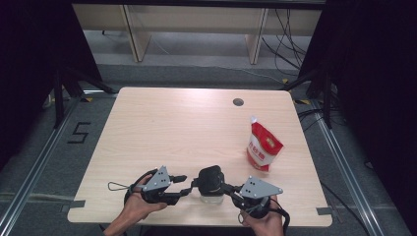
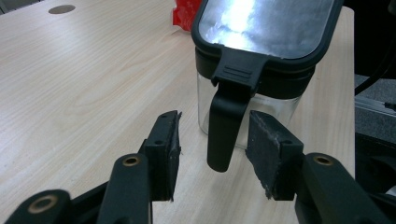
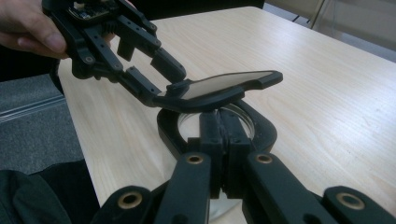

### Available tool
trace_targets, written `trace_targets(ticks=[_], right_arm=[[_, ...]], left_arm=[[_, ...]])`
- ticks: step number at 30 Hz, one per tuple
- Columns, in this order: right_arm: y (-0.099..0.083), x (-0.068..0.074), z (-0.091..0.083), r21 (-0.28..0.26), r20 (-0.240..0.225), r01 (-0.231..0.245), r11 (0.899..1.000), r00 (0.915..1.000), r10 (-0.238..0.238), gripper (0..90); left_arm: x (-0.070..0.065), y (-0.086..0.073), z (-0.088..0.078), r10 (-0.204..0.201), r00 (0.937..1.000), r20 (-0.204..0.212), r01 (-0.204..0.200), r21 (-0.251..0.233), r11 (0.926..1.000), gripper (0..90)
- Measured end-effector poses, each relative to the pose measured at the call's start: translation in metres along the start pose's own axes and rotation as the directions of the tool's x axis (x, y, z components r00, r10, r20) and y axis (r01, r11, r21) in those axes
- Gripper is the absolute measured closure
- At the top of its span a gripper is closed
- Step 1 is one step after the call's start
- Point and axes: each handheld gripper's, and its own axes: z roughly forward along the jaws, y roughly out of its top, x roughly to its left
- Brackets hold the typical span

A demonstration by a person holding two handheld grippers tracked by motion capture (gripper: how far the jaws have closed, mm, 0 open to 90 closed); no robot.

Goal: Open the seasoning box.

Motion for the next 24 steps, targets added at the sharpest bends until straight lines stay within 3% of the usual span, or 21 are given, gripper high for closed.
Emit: trace_targets(ticks=[3,4,8,12,16,18,20,24], right_arm=[[0.003,0.001,0.000,-0.002,0.011,0.001,1.000,0.9999,-0.001,89.9],[0.003,0.001,0.000,-0.002,0.001,0.003,1.000,1.0000,-0.003,89.9],[0.005,0.002,0.002,-0.019,0.009,0.016,1.000,0.9998,-0.016,89.9],[0.007,0.004,0.002,-0.002,0.005,-0.003,1.000,1.0000,0.003,89.9],[0.010,0.005,0.004,-0.012,0.000,-0.003,1.000,1.0000,0.003,89.9],[0.011,0.004,0.005,-0.024,-0.013,0.005,1.000,0.9999,-0.005,89.9],[0.012,0.004,0.006,-0.029,-0.021,-0.004,1.000,0.9998,0.003,89.9],[0.015,0.006,0.006,-0.023,-0.012,0.013,1.000,0.9998,-0.014,89.9]], left_arm=[[0.001,-0.003,0.002,-0.014,0.9999,0.004,0.014,0.005,0.9999,55.0],[0.001,-0.004,0.003,0.011,0.9999,0.008,-0.011,0.009,0.9999,56.6],[-0.001,-0.005,0.009,0.009,0.9997,0.024,-0.009,0.009,0.9999,60.9],[-0.004,-0.005,0.014,0.031,0.9983,0.049,-0.032,0.025,0.9992,64.9],[-0.002,-0.006,0.016,0.025,0.9988,0.041,-0.026,0.031,0.9992,69.9],[-0.001,-0.007,0.016,0.002,0.9990,0.044,-0.003,0.019,0.9998,72.9],[-0.001,-0.007,0.015,0.019,0.9994,0.029,-0.020,0.025,0.9995,73.3],[-0.003,-0.006,0.016,0.017,0.9995,0.028,-0.018,0.032,0.9993,73.6]])
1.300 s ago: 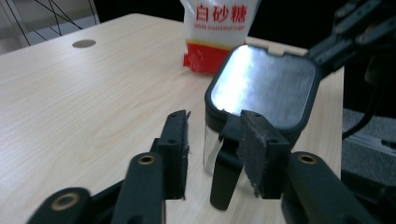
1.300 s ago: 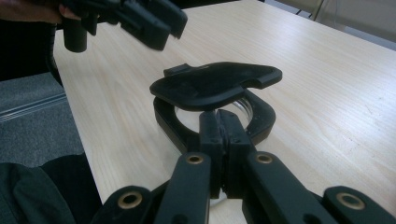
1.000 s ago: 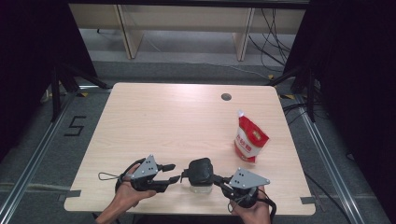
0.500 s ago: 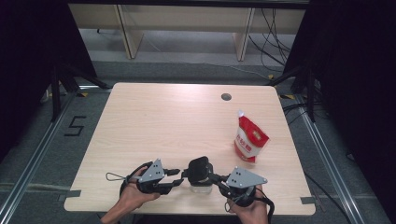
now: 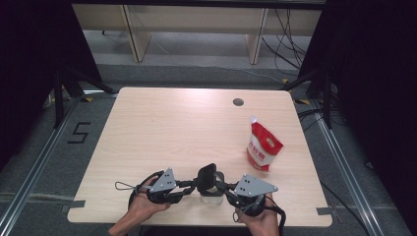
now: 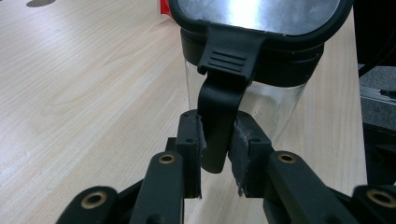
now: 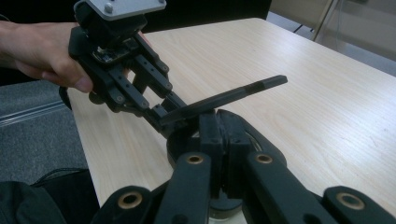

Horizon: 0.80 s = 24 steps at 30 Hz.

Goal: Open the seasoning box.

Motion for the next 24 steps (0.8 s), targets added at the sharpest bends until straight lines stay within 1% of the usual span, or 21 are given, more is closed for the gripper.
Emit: trace_targets(ticks=[1,2,3,4,6,7,8,9,10,11,13,15,16,17,18,19,20,21,22,23,24], right_arm=[[0.001,0.001,0.001,-0.003,0.000,-0.001,1.000,1.0000,0.001,90.0],[0.001,0.001,0.001,-0.008,-0.012,0.000,1.000,0.9999,0.000,90.0],[0.003,0.002,0.002,-0.014,0.000,-0.001,1.000,1.0000,0.001,90.0],[0.003,0.003,0.002,-0.013,0.001,-0.001,1.000,1.0000,0.001,90.0],[0.006,0.003,0.003,-0.006,-0.008,0.008,1.000,0.9999,-0.008,90.0],[0.007,0.004,0.005,-0.010,-0.014,0.011,1.000,0.9998,-0.011,90.0],[0.008,0.005,0.005,-0.011,-0.009,0.015,1.000,0.9999,-0.015,90.0],[0.009,0.006,0.007,-0.020,-0.011,0.004,1.000,0.9999,-0.005,89.9],[0.010,0.006,0.007,-0.014,-0.010,0.022,1.000,0.9997,-0.022,90.0],[0.012,0.007,0.008,-0.012,-0.020,0.018,1.000,0.9996,-0.018,89.9],[0.014,0.009,0.011,-0.024,-0.010,0.029,0.999,0.9995,-0.029,89.9],[0.018,0.011,0.012,-0.014,-0.016,0.041,0.999,0.9990,-0.041,90.0],[0.018,0.012,0.013,-0.018,-0.014,0.047,0.999,0.9988,-0.047,89.9],[0.020,0.013,0.014,-0.014,-0.014,0.048,0.999,0.9987,-0.048,89.9],[0.020,0.014,0.014,-0.011,-0.009,0.037,0.999,0.9993,-0.037,90.0],[0.022,0.014,0.016,-0.016,-0.014,0.057,0.998,0.9983,-0.057,89.9],[0.022,0.015,0.018,-0.017,-0.017,0.055,0.998,0.9983,-0.055,89.9],[0.023,0.016,0.019,-0.015,-0.018,0.060,0.998,0.9980,-0.060,89.9],[0.024,0.017,0.021,-0.011,-0.016,0.069,0.998,0.9975,-0.069,89.9],[0.025,0.018,0.022,-0.011,-0.019,0.069,0.998,0.9974,-0.070,89.9],[0.026,0.019,0.023,-0.012,-0.020,0.073,0.997,0.9972,-0.073,89.9]], left_arm=[[0.000,0.000,0.000,0.003,1.0000,-0.005,-0.003,0.000,1.0000,73.7],[0.000,0.000,0.000,0.016,0.9998,-0.015,-0.016,0.008,0.9998,73.7],[-0.001,0.001,0.000,0.018,0.9997,-0.016,-0.018,0.011,0.9998,73.7],[0.000,0.001,0.000,0.017,0.9998,-0.013,-0.017,0.013,0.9998,73.7],[0.000,0.001,-0.001,0.016,0.9997,-0.016,-0.016,0.012,0.9998,73.7],[-0.001,0.001,-0.001,0.022,0.9996,-0.019,-0.022,0.015,0.9997,73.8],[-0.002,0.001,0.000,0.014,0.9998,-0.013,-0.014,0.005,0.9999,73.8],[-0.002,0.001,0.000,0.017,0.9998,-0.011,-0.017,0.009,0.9998,73.8],[-0.002,0.001,0.000,0.015,0.9998,-0.012,-0.014,0.009,0.9999,73.8],[-0.002,0.001,0.000,0.014,0.9998,-0.012,-0.014,0.010,0.9999,73.8],[-0.003,0.001,0.000,0.014,0.9997,-0.019,-0.014,0.011,0.9998,73.9],[-0.003,0.002,-0.001,0.025,0.9993,-0.029,-0.025,0.019,0.9995,73.9],[-0.002,0.002,-0.001,0.040,0.9988,-0.030,-0.039,0.021,0.9990,73.9],[-0.003,0.002,-0.001,0.035,0.9989,-0.031,-0.035,0.020,0.9992,73.9],[-0.003,0.002,-0.001,0.032,0.9990,-0.031,-0.032,0.021,0.9993,73.9],[-0.004,0.002,-0.001,0.017,0.9992,-0.035,-0.017,0.020,0.9997,73.9],[-0.004,0.002,-0.001,0.032,0.9988,-0.036,-0.031,0.021,0.9993,73.9],[-0.003,0.003,-0.001,0.034,0.9989,-0.030,-0.033,0.029,0.9990,73.9],[-0.002,0.003,-0.001,0.054,0.9982,-0.028,-0.053,0.030,0.9981,73.9],[-0.002,0.003,-0.001,0.051,0.9983,-0.028,-0.050,0.029,0.9983,73.9],[-0.003,0.003,-0.001,0.038,0.9987,-0.032,-0.038,0.030,0.9988,74.0]])
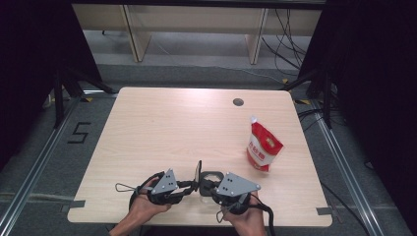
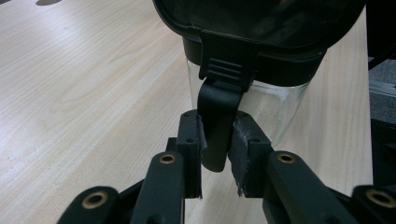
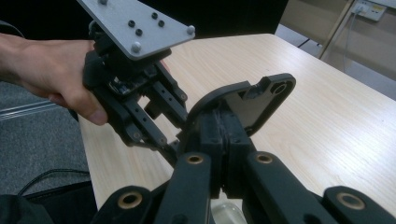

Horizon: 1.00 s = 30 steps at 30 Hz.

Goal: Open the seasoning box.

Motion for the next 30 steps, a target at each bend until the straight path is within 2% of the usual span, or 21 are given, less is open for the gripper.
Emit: trace_targets(ticks=[1,8,9,10,13,14,18,19,20,21,23,24,30], right_arm=[[0.001,0.001,0.001,-0.003,-0.002,0.002,1.000,1.0000,-0.002,89.9],[0.008,0.006,0.006,0.005,-0.001,0.034,0.999,0.9994,-0.034,89.7],[0.008,0.007,0.007,0.003,0.003,0.039,0.999,0.9992,-0.039,89.7],[0.008,0.008,0.007,0.006,0.001,0.020,1.000,0.9998,-0.020,89.6],[0.009,0.008,0.008,0.009,-0.003,0.040,0.999,0.9992,-0.040,89.3],[0.009,0.008,0.009,0.009,-0.002,0.047,0.999,0.9989,-0.047,89.3],[0.008,0.008,0.009,0.009,-0.002,0.044,0.999,0.9990,-0.044,88.4],[0.008,0.008,0.009,0.004,-0.001,0.040,0.999,0.9992,-0.040,87.7],[0.007,0.007,0.008,0.008,0.000,0.038,0.999,0.9993,-0.038,87.3],[0.006,0.008,0.006,0.012,0.007,0.014,1.000,0.9999,-0.014,86.5],[0.005,0.005,0.003,0.012,0.010,0.036,0.999,0.9993,-0.037,85.4],[0.004,0.004,0.001,0.011,0.013,0.034,0.999,0.9993,-0.034,84.9],[-0.006,-0.009,-0.020,0.007,0.065,0.005,1.000,0.9979,-0.005,78.5]], left_arm=[[-0.002,0.000,0.000,-0.026,0.9997,-0.002,0.026,-0.001,0.9997,74.0],[-0.002,0.001,0.000,-0.003,0.9999,-0.016,0.003,0.003,1.0000,74.2],[-0.003,0.001,0.001,-0.017,0.9997,-0.017,0.017,0.002,0.9998,74.3],[-0.002,0.001,0.001,-0.017,0.9997,-0.018,0.017,0.000,0.9999,74.4],[-0.002,0.001,0.000,-0.004,0.9998,-0.018,0.004,0.003,1.0000,74.4],[-0.003,0.001,0.001,-0.017,0.9997,-0.019,0.017,0.003,0.9998,74.4],[-0.002,0.001,0.000,-0.008,0.9998,-0.016,0.008,0.003,1.0000,74.4],[-0.003,0.001,0.000,-0.022,0.9996,-0.017,0.022,0.003,0.9998,74.4],[-0.003,0.001,0.001,-0.022,0.9996,-0.017,0.022,0.002,0.9998,74.4],[-0.003,0.001,0.001,-0.022,0.9997,-0.015,0.022,0.000,0.9998,74.4],[-0.003,0.000,0.000,-0.024,0.9996,-0.014,0.024,0.000,0.9997,74.3],[-0.002,0.000,-0.001,-0.014,0.9998,-0.010,0.014,0.014,0.9998,74.3],[-0.003,-0.001,-0.002,-0.032,0.9995,0.002,0.032,0.002,0.9995,73.4]])
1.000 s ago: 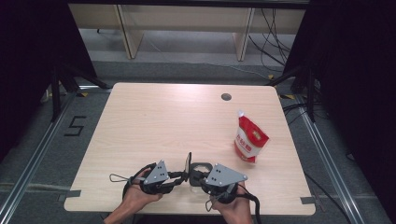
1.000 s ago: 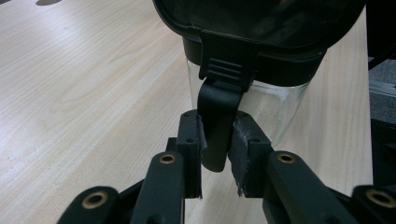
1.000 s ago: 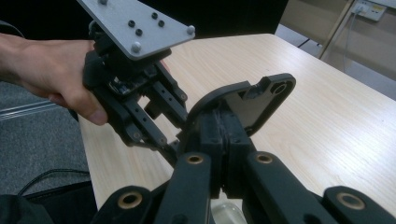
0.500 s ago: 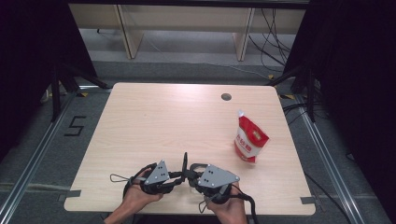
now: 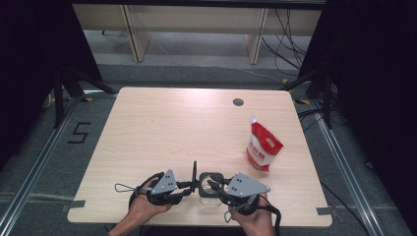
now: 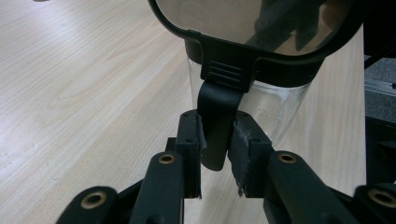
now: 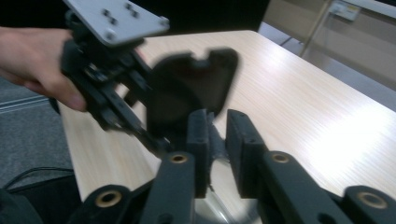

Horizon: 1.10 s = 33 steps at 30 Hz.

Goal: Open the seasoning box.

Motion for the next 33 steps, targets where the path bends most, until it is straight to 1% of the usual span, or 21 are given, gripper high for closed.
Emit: trace_targets(ticks=[2,3,4,7,9,12,16,17,18,19,20,21,23,24,26,27,29,30,31,32,33], right_arm=[[-0.006,-0.006,-0.008,0.001,0.023,-0.013,1.000,0.9996,0.013,74.4],[-0.011,-0.010,-0.012,-0.003,0.040,-0.029,1.000,0.9988,0.029,71.7],[-0.015,-0.014,-0.016,-0.002,0.054,-0.043,0.999,0.9976,0.044,68.7],[-0.027,-0.021,-0.027,-0.005,0.089,-0.083,0.997,0.9925,0.083,63.6],[-0.035,-0.026,-0.034,-0.012,0.100,-0.096,0.995,0.9903,0.096,59.7],[-0.046,-0.033,-0.044,-0.007,0.151,-0.111,0.994,0.9823,0.111,56.6],[-0.062,-0.042,-0.057,-0.010,0.189,-0.190,0.982,0.9638,0.188,50.9],[-0.066,-0.042,-0.060,-0.013,0.210,-0.233,0.972,0.9500,0.231,49.5],[-0.070,-0.047,-0.062,-0.019,0.218,-0.210,0.978,0.9535,0.209,48.7],[-0.074,-0.049,-0.064,-0.020,0.225,-0.249,0.968,0.9424,0.247,47.4],[-0.077,-0.050,-0.065,-0.022,0.235,-0.263,0.965,0.9366,0.260,45.8],[-0.081,-0.051,-0.067,-0.024,0.241,-0.312,0.950,0.9204,0.308,44.5],[-0.086,-0.058,-0.068,-0.029,0.243,-0.299,0.954,0.9233,0.297,42.5],[-0.088,-0.059,-0.069,-0.033,0.251,-0.311,0.950,0.9173,0.309,42.2],[-0.091,-0.063,-0.070,-0.041,0.261,-0.290,0.956,0.9204,0.291,42.6],[-0.091,-0.063,-0.070,-0.043,0.266,-0.307,0.951,0.9138,0.307,42.6],[-0.095,-0.067,-0.068,-0.045,0.264,-0.298,0.954,0.9173,0.299,41.9],[-0.097,-0.067,-0.069,-0.038,0.278,-0.312,0.949,0.9094,0.310,41.6],[-0.098,-0.067,-0.068,-0.057,0.260,-0.326,0.943,0.9074,0.330,41.5],[-0.099,-0.069,-0.068,-0.048,0.273,-0.312,0.949,0.9097,0.313,41.2],[-0.098,-0.067,-0.069,-0.042,0.284,-0.342,0.939,0.8966,0.340,40.5]], left_arm=[[0.001,0.000,-0.001,0.011,0.9999,0.011,-0.011,-0.008,0.9999,72.2],[0.000,-0.001,-0.003,-0.015,0.9999,0.008,0.015,-0.002,0.9999,70.6],[0.001,-0.002,-0.004,-0.015,0.9997,0.019,0.015,-0.003,0.9999,68.9],[0.003,-0.004,-0.008,-0.045,0.9990,-0.005,0.045,0.001,0.9990,58.4],[0.005,-0.005,-0.010,-0.058,0.9983,-0.003,0.058,-0.008,0.9983,53.5],[0.003,-0.005,-0.013,-0.086,0.9963,-0.001,0.086,-0.003,0.9963,49.6],[0.000,-0.006,-0.017,-0.110,0.9939,-0.008,0.110,0.012,0.9939,42.6],[0.000,-0.006,-0.019,-0.097,0.9952,-0.010,0.097,0.016,0.9951,40.6],[-0.001,-0.007,-0.019,-0.123,0.9923,-0.014,0.124,0.014,0.9922,39.6],[-0.002,-0.007,-0.019,-0.145,0.9893,-0.014,0.145,0.007,0.9894,38.5],[-0.001,-0.007,-0.021,-0.128,0.9914,-0.027,0.129,0.021,0.9914,37.7],[-0.001,-0.007,-0.021,-0.125,0.9919,-0.022,0.125,0.009,0.9921,36.3],[-0.004,-0.008,-0.023,-0.172,0.9844,-0.037,0.173,0.011,0.9849,34.8],[-0.003,-0.009,-0.023,-0.159,0.9868,-0.029,0.160,0.009,0.9871,34.3],[-0.004,-0.009,-0.024,-0.182,0.9829,-0.027,0.182,-0.002,0.9833,32.6],[-0.003,-0.009,-0.026,-0.179,0.9836,-0.024,0.179,0.004,0.9839,31.8],[-0.004,-0.009,-0.026,-0.194,0.9807,-0.027,0.194,-0.002,0.9811,29.9],[-0.005,-0.009,-0.026,-0.190,0.9814,-0.028,0.190,0.005,0.9817,29.1],[-0.005,-0.010,-0.027,-0.189,0.9816,-0.030,0.189,0.008,0.9819,28.4],[-0.005,-0.009,-0.027,-0.186,0.9823,-0.023,0.186,0.005,0.9826,27.9],[-0.004,-0.009,-0.028,-0.166,0.9857,-0.030,0.166,0.021,0.9858,27.3]])
